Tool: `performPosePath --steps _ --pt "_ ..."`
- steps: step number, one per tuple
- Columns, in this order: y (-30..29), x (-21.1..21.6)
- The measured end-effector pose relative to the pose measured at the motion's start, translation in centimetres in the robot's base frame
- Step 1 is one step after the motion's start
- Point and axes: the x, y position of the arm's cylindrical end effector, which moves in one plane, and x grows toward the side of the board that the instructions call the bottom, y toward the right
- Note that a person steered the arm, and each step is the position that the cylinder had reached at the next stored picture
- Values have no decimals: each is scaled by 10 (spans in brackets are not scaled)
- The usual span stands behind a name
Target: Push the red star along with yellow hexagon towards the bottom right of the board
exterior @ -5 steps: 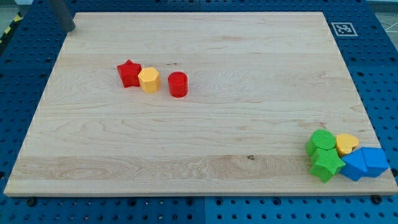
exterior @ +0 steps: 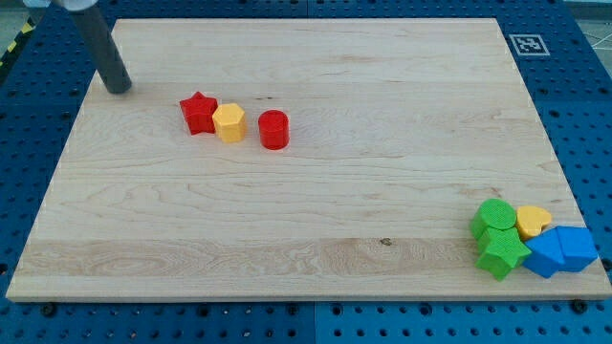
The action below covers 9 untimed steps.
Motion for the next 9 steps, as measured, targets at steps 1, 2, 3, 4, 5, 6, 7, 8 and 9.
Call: performPosePath --steps 1,2,3,4,5,6,7,8,9 --pt "26 31" --pt "57 35" --pt "75 35" --pt "93 35" --pt "118 44" --pt "144 64" --pt "174 82" --pt "215 97" --pt "250 115"
